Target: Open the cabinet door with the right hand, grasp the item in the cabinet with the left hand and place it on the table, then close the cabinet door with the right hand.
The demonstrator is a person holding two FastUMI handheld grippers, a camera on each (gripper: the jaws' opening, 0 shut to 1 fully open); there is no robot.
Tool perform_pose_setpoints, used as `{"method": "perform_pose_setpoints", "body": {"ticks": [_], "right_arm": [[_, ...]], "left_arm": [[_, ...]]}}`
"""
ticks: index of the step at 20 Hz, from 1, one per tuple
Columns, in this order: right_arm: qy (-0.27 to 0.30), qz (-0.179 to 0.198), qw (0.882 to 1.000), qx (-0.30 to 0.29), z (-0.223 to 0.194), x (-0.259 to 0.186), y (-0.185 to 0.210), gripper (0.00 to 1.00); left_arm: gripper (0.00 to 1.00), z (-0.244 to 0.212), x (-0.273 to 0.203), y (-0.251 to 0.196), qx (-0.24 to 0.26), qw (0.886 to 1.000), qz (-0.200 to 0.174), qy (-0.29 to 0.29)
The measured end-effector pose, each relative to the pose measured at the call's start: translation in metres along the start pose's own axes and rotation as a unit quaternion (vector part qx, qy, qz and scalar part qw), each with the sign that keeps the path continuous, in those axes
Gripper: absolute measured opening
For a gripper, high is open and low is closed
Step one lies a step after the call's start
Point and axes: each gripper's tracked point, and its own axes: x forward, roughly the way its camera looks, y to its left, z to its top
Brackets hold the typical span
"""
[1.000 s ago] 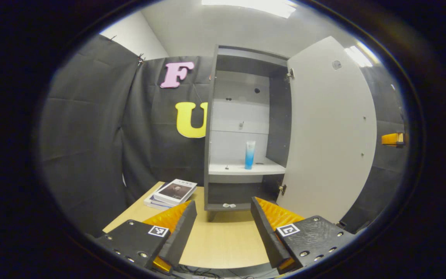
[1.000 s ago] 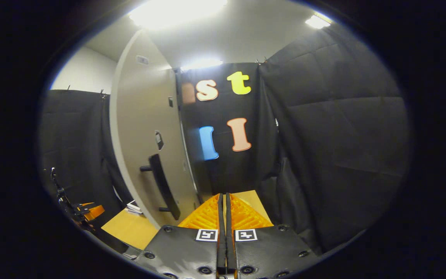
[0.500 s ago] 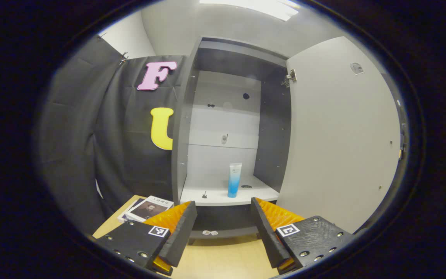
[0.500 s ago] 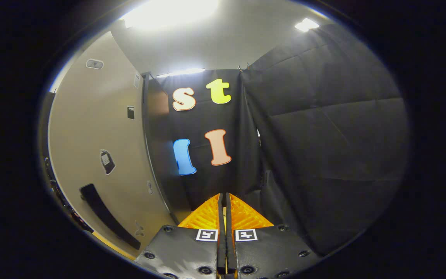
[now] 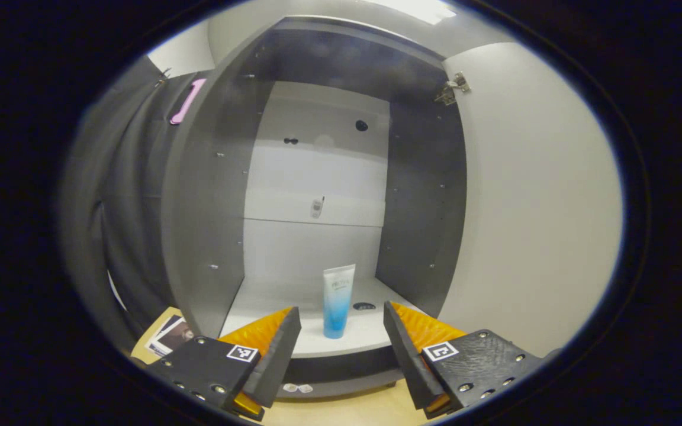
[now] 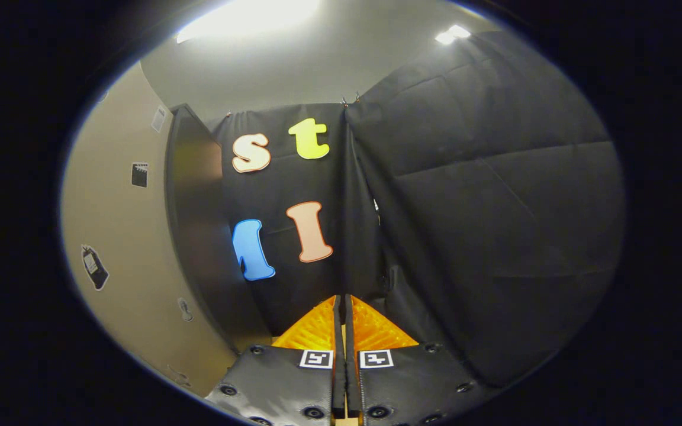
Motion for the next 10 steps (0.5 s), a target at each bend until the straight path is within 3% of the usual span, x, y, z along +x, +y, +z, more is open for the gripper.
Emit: {"method": "perform_pose_setpoints", "body": {"ticks": [4, 10], "right_arm": [[0.002, -0.018, 1.0, -0.003, -0.002, 0.019, -0.012, 0.0], [0.005, -0.039, 0.999, 0.007, -0.008, 0.035, -0.038, 0.02]], "left_arm": [[0.86, -0.004, 0.008, -0.003, 0.015, 1.0, -0.004, 0.011], [0.85, 0.002, -0.001, 0.0, -0.012, 1.0, -0.019, 0.006]]}}
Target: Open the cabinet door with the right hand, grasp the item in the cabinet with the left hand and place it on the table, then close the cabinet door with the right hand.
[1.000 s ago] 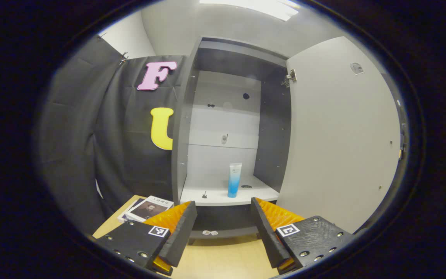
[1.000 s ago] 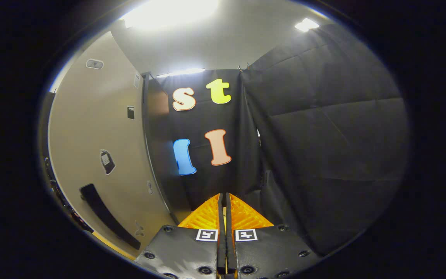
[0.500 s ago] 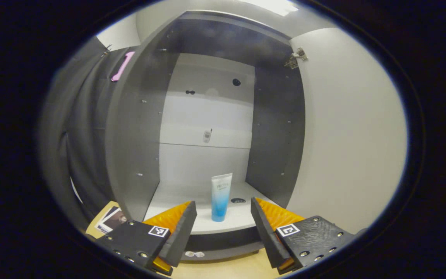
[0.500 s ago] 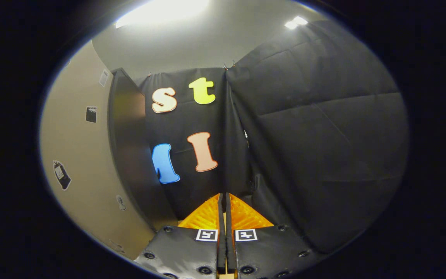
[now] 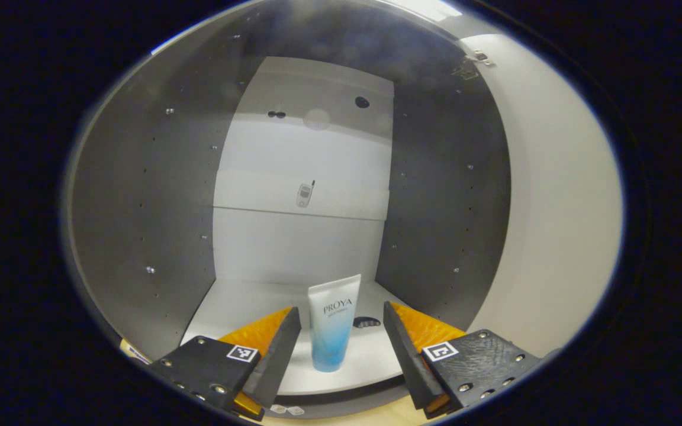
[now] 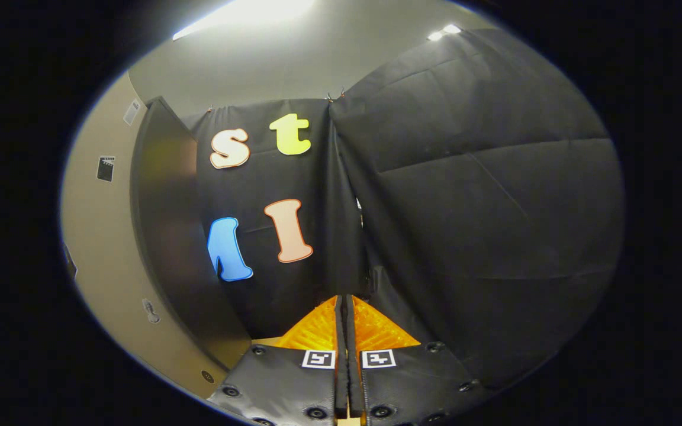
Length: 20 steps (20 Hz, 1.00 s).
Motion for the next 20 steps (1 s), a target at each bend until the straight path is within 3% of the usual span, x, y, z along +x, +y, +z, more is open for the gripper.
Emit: {"method": "perform_pose_setpoints", "body": {"ticks": [1, 4, 5, 7, 8, 9, 10, 12, 17, 20], "right_arm": [[-0.002, -0.011, 1.0, 0.002, 0.001, 0.0, -0.007, 0.0], [0.001, -0.015, 1.0, 0.015, 0.0, 0.008, -0.012, 0.13], [0.004, -0.012, 1.0, 0.017, -0.001, 0.011, -0.009, 0.24], [0.015, -0.016, 1.0, 0.01, -0.008, 0.015, -0.011, 0.22], [0.021, -0.015, 1.0, 0.006, -0.012, 0.017, -0.01, 0.29], [0.024, -0.013, 1.0, 0.002, -0.014, 0.018, -0.008, 0.22], [0.026, -0.011, 1.0, 0.0, -0.015, 0.02, -0.006, 0.29], [0.027, -0.009, 1.0, -0.004, -0.017, 0.021, -0.004, 0.29], [0.039, -0.007, 0.999, -0.011, -0.028, 0.02, 0.0, 0.35], [0.046, -0.011, 0.999, -0.012, -0.031, 0.016, -0.001, 0.38]], "left_arm": [[0.86, 0.003, 0.0, 0.003, 0.004, 1.0, 0.003, 0.0], [0.85, 0.001, -0.001, -0.003, 0.02, 1.0, -0.002, 0.003], [0.85, 0.001, -0.001, -0.003, 0.027, 1.0, -0.001, 0.004], [0.85, -0.003, 0.006, -0.003, 0.041, 0.999, 0.002, 0.01], [0.85, -0.003, 0.006, 0.0, 0.048, 0.999, 0.01, 0.011], [0.64, -0.002, 0.009, 0.004, 0.053, 0.998, 0.017, 0.013], [0.43, -0.007, 0.009, 0.001, 0.054, 0.998, 0.012, 0.019], [0.47, -0.006, 0.007, -0.003, 0.057, 0.998, 0.006, 0.024], [0.19, 0.0, -0.007, 0.001, 0.063, 0.998, 0.019, 0.02], [0.19, -0.007, 0.003, -0.003, 0.08, 0.996, 0.009, 0.031]]}}
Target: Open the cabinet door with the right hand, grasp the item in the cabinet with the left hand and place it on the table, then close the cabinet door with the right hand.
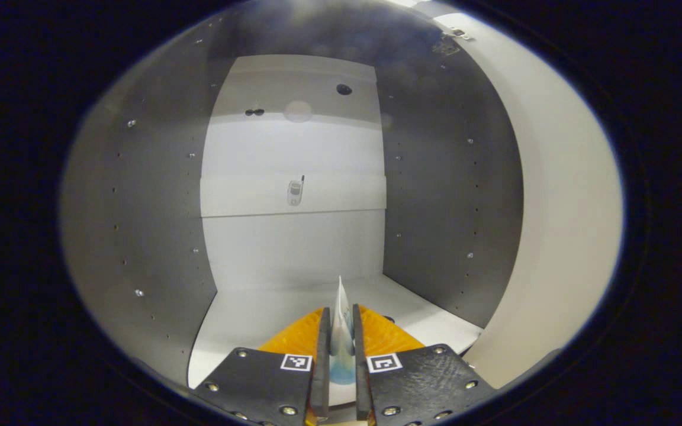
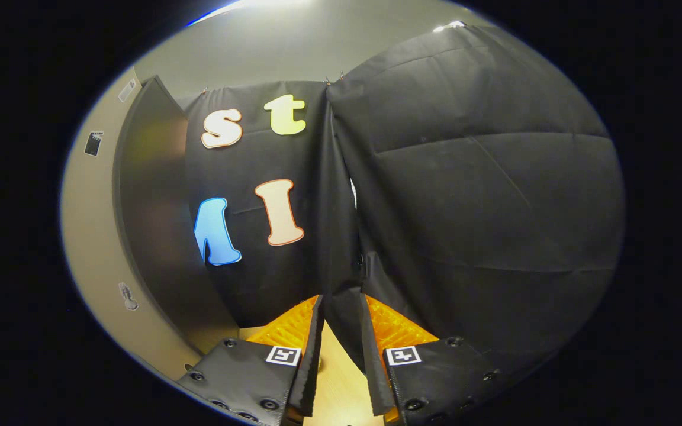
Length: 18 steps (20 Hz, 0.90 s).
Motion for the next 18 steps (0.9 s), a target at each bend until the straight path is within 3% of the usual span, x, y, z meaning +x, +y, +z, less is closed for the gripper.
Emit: {"method": "perform_pose_setpoints", "body": {"ticks": [2, 8, 9, 15, 16, 18], "right_arm": [[0.006, -0.001, 1.0, 0.009, -0.003, -0.004, 0.0, 0.38], [0.005, -0.012, 1.0, 0.018, -0.004, -0.013, -0.005, 0.35], [0.004, -0.013, 1.0, 0.017, -0.004, -0.014, -0.006, 0.41], [0.0, -0.013, 1.0, 0.005, -0.002, -0.022, 0.003, 0.35], [-0.001, -0.012, 1.0, 0.003, -0.002, -0.022, 0.005, 0.41], [0.002, -0.005, 1.0, 0.0, -0.004, -0.022, 0.013, 0.41]], "left_arm": [[0.16, 0.001, -0.001, 0.001, 0.028, 0.999, 0.014, 0.005], [0.11, 0.009, -0.022, -0.012, 0.036, 0.999, -0.009, -0.009], [0.11, 0.015, -0.026, -0.012, 0.036, 0.999, -0.012, -0.016], [0.11, 0.046, -0.087, -0.007, 0.049, 0.998, -0.008, -0.042], [0.11, 0.053, -0.099, -0.005, 0.049, 0.998, -0.006, -0.049], [0.11, 0.056, -0.122, 0.001, 0.049, 0.997, 0.006, -0.054]]}}
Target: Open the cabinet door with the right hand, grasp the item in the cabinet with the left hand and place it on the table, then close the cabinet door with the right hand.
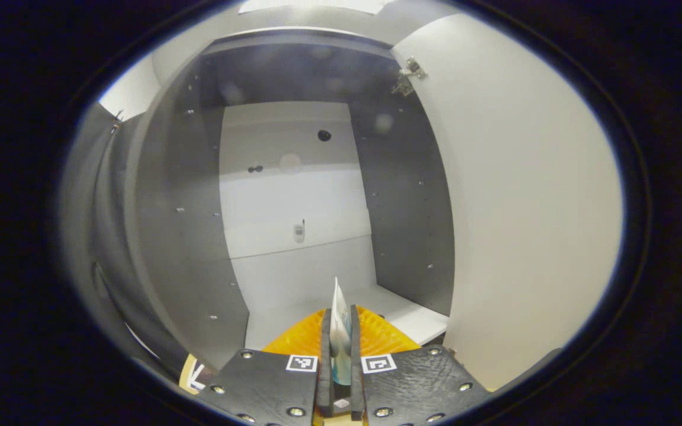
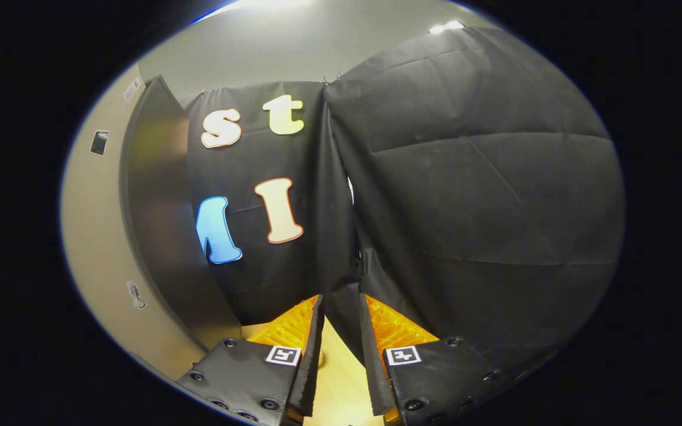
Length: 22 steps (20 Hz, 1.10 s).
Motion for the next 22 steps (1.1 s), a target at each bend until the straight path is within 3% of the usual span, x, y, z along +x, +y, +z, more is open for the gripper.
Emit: {"method": "perform_pose_setpoints", "body": {"ticks": [1, 4, 12, 13, 14, 21, 22], "right_arm": [[0.0, 0.002, 1.0, -0.003, -0.001, 0.001, 0.003, 0.35], [0.002, 0.007, 1.0, -0.014, -0.003, 0.0, 0.012, 0.38], [0.007, 0.017, 0.999, -0.045, -0.007, -0.006, 0.027, 0.99], [0.01, 0.017, 0.999, -0.046, -0.008, -0.008, 0.027, 1.0], [0.011, 0.017, 0.999, -0.05, -0.007, -0.009, 0.027, 0.92], [-0.008, -0.003, 0.998, -0.058, 0.0, -0.016, 0.018, 0.92], [-0.004, -0.005, 0.999, -0.052, -0.002, -0.017, 0.016, 0.92]], "left_arm": [[0.14, -0.002, -0.012, 0.007, 0.001, 1.0, 0.009, 0.003], [0.1, -0.022, -0.046, 0.037, -0.01, 0.999, 0.037, 0.01], [0.14, -0.124, -0.122, 0.108, -0.067, 0.991, 0.108, 0.042], [0.14, -0.138, -0.131, 0.115, -0.076, 0.99, 0.115, 0.044], [0.14, -0.154, -0.14, 0.119, -0.084, 0.988, 0.121, 0.043], [0.14, -0.264, -0.205, 0.145, -0.113, 0.973, 0.186, 0.077], [0.11, -0.274, -0.212, 0.146, -0.119, 0.971, 0.19, 0.077]]}}
